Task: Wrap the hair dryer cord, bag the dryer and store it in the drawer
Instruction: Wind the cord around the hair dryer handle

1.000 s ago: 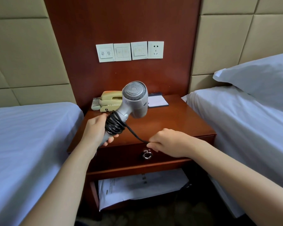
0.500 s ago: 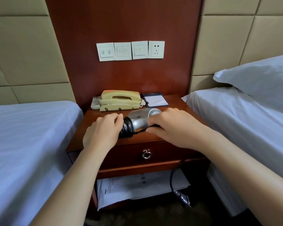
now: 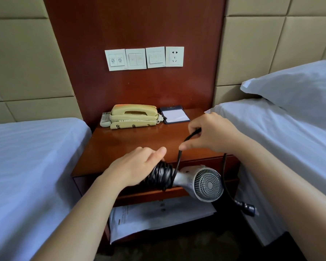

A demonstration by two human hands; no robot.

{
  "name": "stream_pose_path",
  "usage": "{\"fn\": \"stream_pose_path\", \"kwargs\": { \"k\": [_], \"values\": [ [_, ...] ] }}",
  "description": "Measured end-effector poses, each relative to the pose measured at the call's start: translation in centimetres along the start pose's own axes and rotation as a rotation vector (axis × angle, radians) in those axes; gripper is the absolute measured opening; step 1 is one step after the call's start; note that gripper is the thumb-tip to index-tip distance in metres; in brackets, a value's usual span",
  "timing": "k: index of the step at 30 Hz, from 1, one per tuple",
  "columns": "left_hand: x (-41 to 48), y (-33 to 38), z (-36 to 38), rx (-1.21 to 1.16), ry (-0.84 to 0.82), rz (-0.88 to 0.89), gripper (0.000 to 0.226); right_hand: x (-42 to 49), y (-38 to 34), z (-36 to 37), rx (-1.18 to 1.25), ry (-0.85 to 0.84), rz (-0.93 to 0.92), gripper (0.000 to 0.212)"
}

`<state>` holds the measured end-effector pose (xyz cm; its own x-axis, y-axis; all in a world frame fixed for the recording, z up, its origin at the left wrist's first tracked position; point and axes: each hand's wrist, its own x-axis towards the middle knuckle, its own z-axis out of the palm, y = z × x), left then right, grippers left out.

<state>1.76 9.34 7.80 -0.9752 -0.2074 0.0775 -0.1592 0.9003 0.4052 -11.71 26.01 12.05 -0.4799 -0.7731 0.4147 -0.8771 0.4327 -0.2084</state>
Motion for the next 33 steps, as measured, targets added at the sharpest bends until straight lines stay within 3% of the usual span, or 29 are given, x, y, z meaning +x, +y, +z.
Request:
{"fn": "stream_pose_path", "kwargs": {
  "k": [4,8,11,13,19,21,24,25,28,31,33],
  "values": [
    [-0.2,0.2,0.4,-0.028,-0.077,0.092,0.097,0.0,0.8,0.8,0.234,-0.041,-0.039,0.055],
    [-0.2,0.4,1.1,-0.163,-0.096,0.188,0.098,0.1,0.6,1.7,0.418,-0.09,-0.094,0.049],
    [-0.3,0.4,1.1,-0.266,-0.076,0.245,0.089,0.3,1.0,2.8,0.577,-0.158,-0.082,0.044],
    [-0.6,0.8,0.9,-0.318,-0.031,0.289,0.072,0.4,1.1,4.2,0.68,-0.242,-0.064,0.043],
    [-0.6,0.5,0.7,-0.453,0.069,0.355,0.05,1.1,2.7,7.4,0.995,-0.492,0.114,0.042],
    [-0.5,0.3,0.6,-0.488,0.161,0.339,0.041,1.3,5.4,10.6,0.925,-0.489,0.211,0.038],
    [-0.2,0.1,0.4,-0.582,0.281,0.285,0.034,0.5,8.5,15.6,0.839,-0.409,0.29,0.014],
    [0.0,0.0,0.3,-0.601,0.325,0.255,0.035,0.1,8.3,16.1,0.804,-0.354,0.289,0.023],
    [0.1,-0.1,0.1,-0.652,0.429,0.141,0.046,-0.4,2.0,13.1,0.928,-0.459,0.262,0.054],
    [0.4,-0.7,0.2,-0.718,0.487,0.032,0.025,-0.7,-1.0,10.6,1.001,-0.46,0.162,0.044],
    [0.7,-1.1,0.3,-0.733,0.528,-0.057,0.034,-0.7,-1.7,10.6,0.878,-0.421,0.129,0.04]
  ]
}}
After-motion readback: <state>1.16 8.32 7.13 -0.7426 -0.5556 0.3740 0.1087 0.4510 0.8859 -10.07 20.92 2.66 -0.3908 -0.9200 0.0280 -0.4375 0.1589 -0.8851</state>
